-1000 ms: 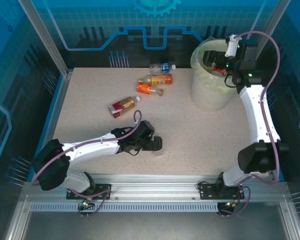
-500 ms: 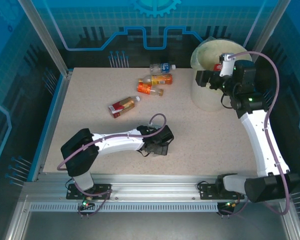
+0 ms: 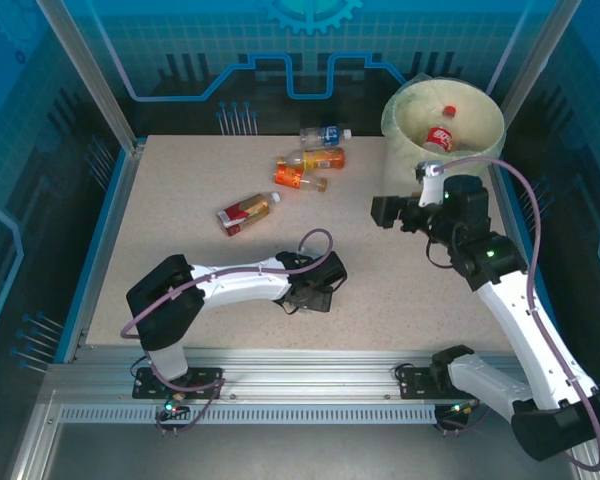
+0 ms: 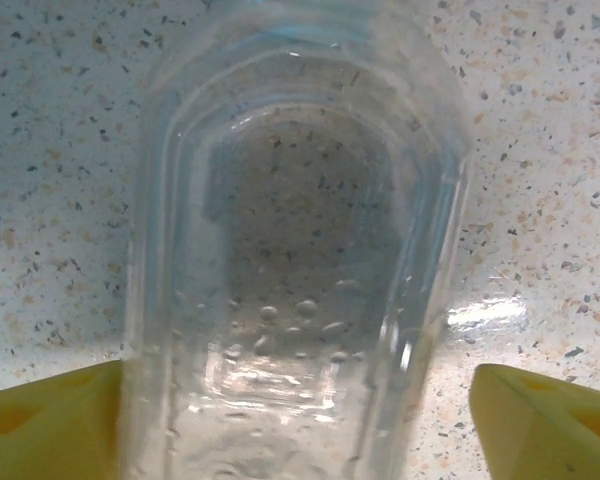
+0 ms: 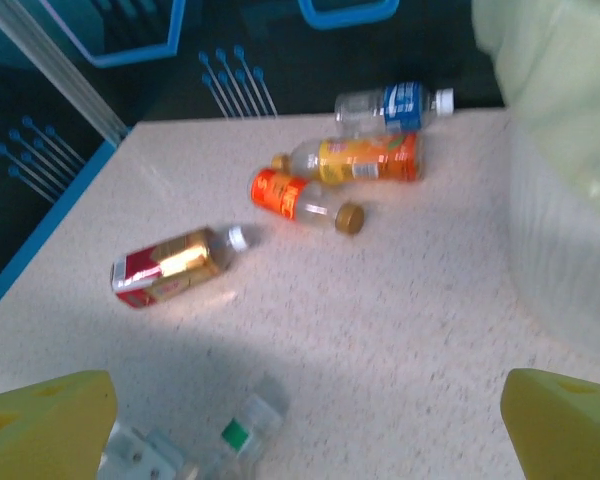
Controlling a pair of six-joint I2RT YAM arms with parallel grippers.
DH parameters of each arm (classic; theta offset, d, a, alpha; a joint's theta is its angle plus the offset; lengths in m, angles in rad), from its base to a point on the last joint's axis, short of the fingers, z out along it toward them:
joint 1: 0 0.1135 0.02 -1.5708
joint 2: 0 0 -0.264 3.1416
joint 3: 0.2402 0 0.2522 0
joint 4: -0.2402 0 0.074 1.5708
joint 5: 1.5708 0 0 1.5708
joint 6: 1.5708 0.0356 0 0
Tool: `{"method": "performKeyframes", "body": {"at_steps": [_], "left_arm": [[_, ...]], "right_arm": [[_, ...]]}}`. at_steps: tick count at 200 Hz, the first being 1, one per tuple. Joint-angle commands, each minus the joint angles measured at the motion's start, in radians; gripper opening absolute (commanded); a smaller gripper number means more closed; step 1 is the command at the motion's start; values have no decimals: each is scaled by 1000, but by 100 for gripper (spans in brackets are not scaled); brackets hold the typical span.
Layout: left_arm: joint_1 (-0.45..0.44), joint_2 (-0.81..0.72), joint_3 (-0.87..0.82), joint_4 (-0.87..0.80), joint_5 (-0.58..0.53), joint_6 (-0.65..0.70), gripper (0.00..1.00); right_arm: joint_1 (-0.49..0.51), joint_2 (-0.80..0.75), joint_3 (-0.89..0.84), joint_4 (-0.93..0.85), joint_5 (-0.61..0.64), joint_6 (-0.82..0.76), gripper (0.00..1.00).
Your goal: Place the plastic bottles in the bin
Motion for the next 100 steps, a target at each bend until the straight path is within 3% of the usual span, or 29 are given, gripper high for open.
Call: {"method": "performKeyframes", "body": {"at_steps": [1,75,100], "left_arm": [[10,-5,-32,26,32,-4,77],[11,-131,-136,166,55,41,43],[13,-192,-164,220,39,97,37]], "right_arm": [[39,-43,-47,23,51,74,100],[71,-74,-105,37,19,149,100],[77,-71,-118,67,2,187,100]]}}
